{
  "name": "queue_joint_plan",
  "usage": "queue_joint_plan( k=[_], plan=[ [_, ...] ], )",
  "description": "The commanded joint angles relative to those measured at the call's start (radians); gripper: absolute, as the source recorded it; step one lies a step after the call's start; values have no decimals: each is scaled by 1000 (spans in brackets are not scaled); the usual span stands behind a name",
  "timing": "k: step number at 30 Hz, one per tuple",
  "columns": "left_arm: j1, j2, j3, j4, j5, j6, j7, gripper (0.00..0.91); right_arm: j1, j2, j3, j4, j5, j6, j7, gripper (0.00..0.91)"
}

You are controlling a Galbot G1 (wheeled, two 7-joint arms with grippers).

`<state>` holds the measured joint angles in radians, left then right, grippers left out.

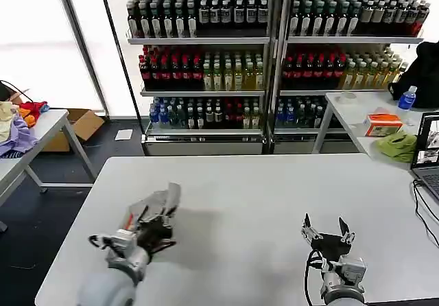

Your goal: Fold and organize the clothes.

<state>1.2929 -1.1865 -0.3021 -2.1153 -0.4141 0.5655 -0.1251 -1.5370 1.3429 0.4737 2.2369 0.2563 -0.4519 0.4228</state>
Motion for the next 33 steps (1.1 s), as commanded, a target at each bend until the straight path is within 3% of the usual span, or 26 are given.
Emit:
queue_joint_plan(
  k=[1,2,3,4,9,15,18,24,28,33],
  plan=[
    [-271,-208,369,231,-116,-24,-107,0,-29,56,8,-15,-76,-4,0,907],
    [-284,-225,373,252,-106,-26,-103,212,-28,59,8,-18,-78,-4,-1,907],
    [-299,-239,377,283,-57,-35,-97,806,-27,60,7,-21,-81,-4,-2,907],
    [-313,-257,384,318,-20,-39,-80,907,-26,61,7,-22,-83,-5,-3,907],
    [-343,-255,382,370,-10,-35,-21,907,-14,52,4,-37,-81,-11,-11,907],
    [-338,-250,336,293,-261,-105,-13,907,21,47,-22,-80,-73,-13,-7,907],
    [-332,-245,315,257,-263,-122,-17,907,41,43,-43,-90,-42,-14,-2,907],
    [-311,-202,232,240,-151,-90,-85,907,116,2,-103,-106,137,-28,-21,907],
    [-290,-149,168,220,5,-53,-100,907,254,-35,-143,-176,331,-54,20,907],
    [-244,-104,87,180,7,-17,-107,907,376,-51,-184,-258,534,-108,49,907]
  ],
)
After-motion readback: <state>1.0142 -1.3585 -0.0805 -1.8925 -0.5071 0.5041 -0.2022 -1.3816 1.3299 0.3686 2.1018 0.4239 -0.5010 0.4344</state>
